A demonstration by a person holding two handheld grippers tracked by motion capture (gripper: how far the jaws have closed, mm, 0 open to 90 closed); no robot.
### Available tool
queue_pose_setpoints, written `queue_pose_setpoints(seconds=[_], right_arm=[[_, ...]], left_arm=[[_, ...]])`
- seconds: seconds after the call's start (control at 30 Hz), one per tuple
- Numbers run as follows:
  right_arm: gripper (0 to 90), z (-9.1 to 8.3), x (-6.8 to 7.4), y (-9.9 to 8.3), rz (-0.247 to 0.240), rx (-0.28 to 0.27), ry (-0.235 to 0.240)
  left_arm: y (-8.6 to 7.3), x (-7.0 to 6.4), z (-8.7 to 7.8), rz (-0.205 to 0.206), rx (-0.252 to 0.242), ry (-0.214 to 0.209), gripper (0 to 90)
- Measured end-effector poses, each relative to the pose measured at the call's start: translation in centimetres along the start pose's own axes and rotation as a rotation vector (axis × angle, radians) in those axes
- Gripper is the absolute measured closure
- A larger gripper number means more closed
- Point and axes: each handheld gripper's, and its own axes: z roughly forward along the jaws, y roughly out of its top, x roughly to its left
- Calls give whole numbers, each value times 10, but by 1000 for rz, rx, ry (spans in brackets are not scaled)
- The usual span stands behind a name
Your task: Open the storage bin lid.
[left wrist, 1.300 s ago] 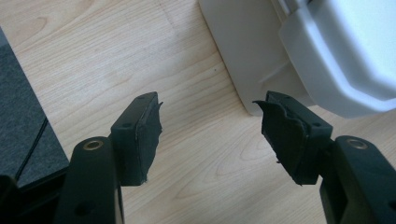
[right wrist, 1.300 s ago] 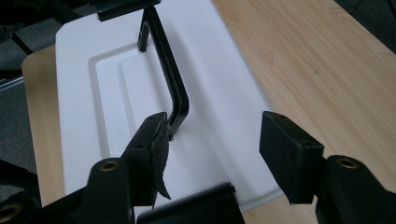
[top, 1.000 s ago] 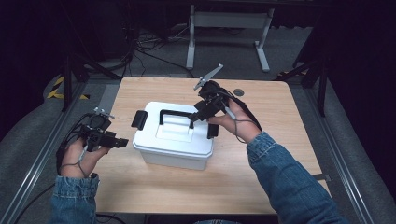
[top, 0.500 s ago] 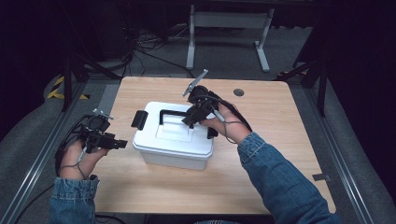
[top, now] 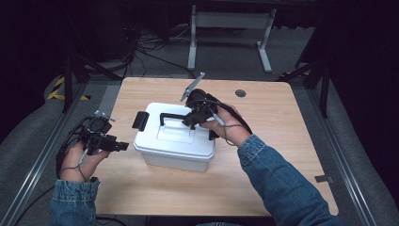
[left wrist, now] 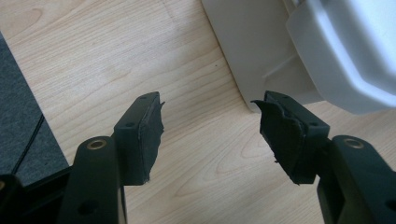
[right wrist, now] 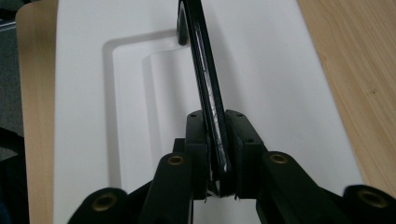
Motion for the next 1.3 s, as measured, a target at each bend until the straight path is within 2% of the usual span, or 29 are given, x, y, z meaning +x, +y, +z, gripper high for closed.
queue_pose_setpoints(seconds=[0.1, 0.2, 0.47, 0.7, 0.87, 1.1, 1.3], right_arm=[[822, -1, 3, 0, -31, 11, 17], [828, -2, 5, 1, -60, 21, 13], [836, -3, 5, 2, -73, 3, 19], [844, -16, 5, 4, -69, -50, 13], [844, -36, 5, 6, -59, -121, 16], [844, -55, 9, 7, -62, -161, -9], [845, -62, 10, 5, -60, -173, -17]], left_arm=[[0, 0, 0, -1, 0, -1, 400], [-1, 0, 0, -3, 3, -3, 401], [-4, 2, -1, -7, -2, 4, 399], [-7, 3, -3, -17, -5, 8, 399], [-8, 3, -3, -14, -4, 11, 399], [-7, 2, -3, -11, -4, 9, 399], [-7, 2, -2, -11, -5, 8, 399]])
